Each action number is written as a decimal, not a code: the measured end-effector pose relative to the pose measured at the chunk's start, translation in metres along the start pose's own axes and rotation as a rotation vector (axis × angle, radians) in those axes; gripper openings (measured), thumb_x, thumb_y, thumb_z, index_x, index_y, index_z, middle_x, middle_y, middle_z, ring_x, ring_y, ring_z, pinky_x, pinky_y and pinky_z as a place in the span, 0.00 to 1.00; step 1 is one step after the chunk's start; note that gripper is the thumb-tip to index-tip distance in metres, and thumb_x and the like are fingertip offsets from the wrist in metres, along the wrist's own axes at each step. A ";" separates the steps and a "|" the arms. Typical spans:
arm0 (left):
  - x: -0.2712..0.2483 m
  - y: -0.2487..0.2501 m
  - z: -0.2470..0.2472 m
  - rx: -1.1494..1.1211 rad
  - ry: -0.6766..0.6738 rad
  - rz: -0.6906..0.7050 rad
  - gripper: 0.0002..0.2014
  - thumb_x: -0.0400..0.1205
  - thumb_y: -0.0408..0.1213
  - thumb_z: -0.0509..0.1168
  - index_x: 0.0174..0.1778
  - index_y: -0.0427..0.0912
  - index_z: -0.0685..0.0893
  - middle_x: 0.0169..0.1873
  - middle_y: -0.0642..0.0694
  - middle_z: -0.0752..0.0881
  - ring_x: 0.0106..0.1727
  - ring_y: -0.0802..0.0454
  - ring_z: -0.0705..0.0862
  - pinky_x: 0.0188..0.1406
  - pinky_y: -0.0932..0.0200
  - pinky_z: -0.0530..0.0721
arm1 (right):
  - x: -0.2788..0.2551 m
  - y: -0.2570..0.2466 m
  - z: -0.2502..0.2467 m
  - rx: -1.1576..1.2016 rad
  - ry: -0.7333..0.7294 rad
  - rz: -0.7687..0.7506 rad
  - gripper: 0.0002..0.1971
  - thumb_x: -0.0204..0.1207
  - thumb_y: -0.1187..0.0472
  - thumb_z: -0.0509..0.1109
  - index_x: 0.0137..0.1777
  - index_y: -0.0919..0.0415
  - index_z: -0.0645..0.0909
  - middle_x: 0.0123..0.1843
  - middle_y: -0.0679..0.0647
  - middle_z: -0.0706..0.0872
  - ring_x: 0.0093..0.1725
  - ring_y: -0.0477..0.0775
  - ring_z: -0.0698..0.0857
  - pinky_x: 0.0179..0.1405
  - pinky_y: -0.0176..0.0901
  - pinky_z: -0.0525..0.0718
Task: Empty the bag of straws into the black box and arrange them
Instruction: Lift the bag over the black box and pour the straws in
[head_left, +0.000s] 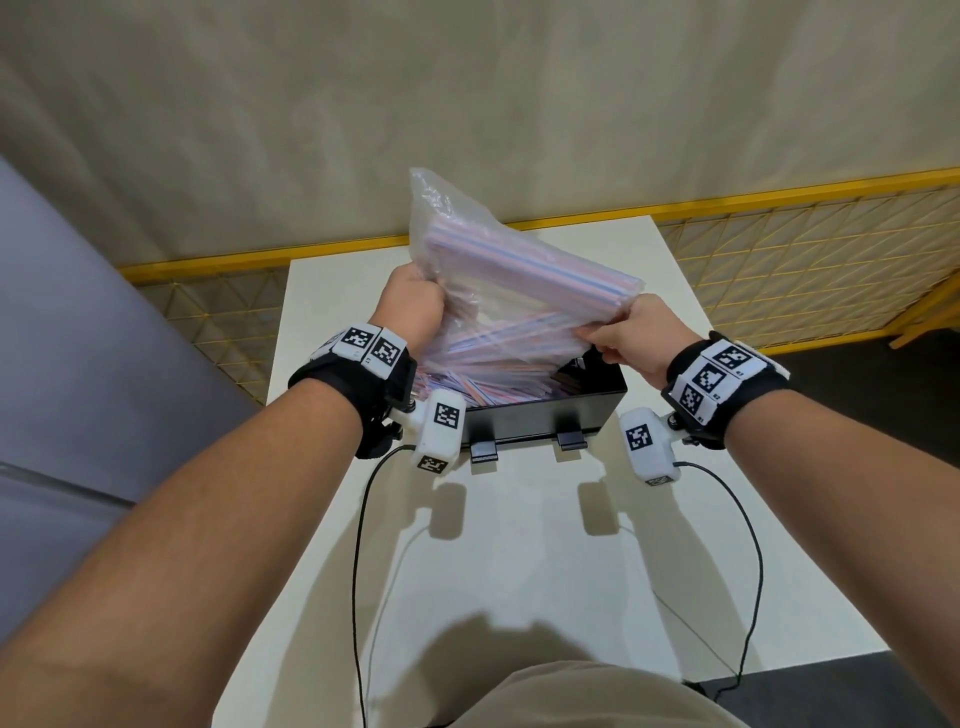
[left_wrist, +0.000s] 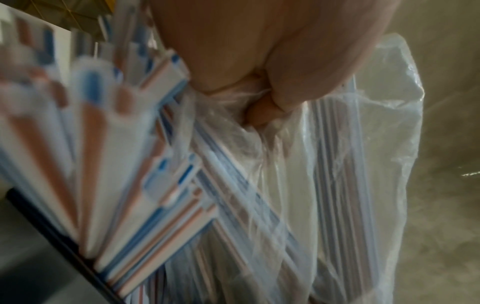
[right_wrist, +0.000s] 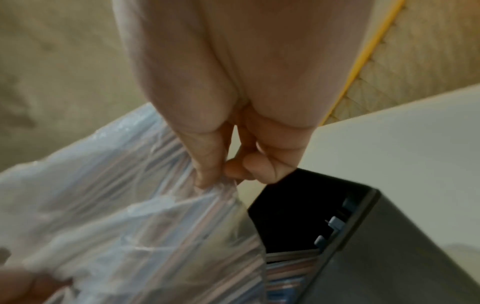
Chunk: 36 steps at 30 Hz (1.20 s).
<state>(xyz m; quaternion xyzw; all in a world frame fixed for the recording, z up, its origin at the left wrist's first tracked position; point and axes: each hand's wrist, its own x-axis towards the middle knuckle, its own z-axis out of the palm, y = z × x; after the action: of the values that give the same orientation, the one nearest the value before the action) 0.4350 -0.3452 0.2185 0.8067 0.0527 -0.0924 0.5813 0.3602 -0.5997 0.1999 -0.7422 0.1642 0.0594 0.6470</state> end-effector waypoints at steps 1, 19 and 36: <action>0.001 -0.001 -0.001 0.012 -0.001 0.004 0.14 0.72 0.19 0.56 0.39 0.38 0.84 0.31 0.38 0.79 0.33 0.47 0.76 0.35 0.53 0.73 | 0.000 0.001 0.000 -0.036 0.021 -0.023 0.12 0.75 0.74 0.76 0.55 0.62 0.84 0.36 0.54 0.83 0.32 0.50 0.77 0.32 0.43 0.78; -0.005 0.001 0.001 0.085 0.002 0.019 0.16 0.73 0.20 0.55 0.49 0.26 0.86 0.36 0.38 0.85 0.38 0.42 0.82 0.40 0.54 0.79 | -0.001 0.004 -0.005 0.068 0.091 -0.040 0.07 0.72 0.71 0.79 0.40 0.59 0.87 0.41 0.56 0.89 0.41 0.53 0.86 0.38 0.41 0.82; -0.018 0.011 0.009 0.053 0.003 0.070 0.17 0.76 0.15 0.54 0.47 0.31 0.87 0.39 0.43 0.86 0.42 0.47 0.84 0.48 0.55 0.82 | -0.005 0.005 -0.010 0.137 -0.086 0.044 0.20 0.74 0.78 0.74 0.61 0.60 0.84 0.56 0.61 0.87 0.54 0.58 0.86 0.56 0.53 0.82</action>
<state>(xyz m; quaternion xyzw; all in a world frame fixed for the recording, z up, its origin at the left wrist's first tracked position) 0.4186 -0.3572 0.2299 0.8233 0.0228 -0.0720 0.5625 0.3530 -0.6097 0.1981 -0.6892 0.1563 0.0943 0.7012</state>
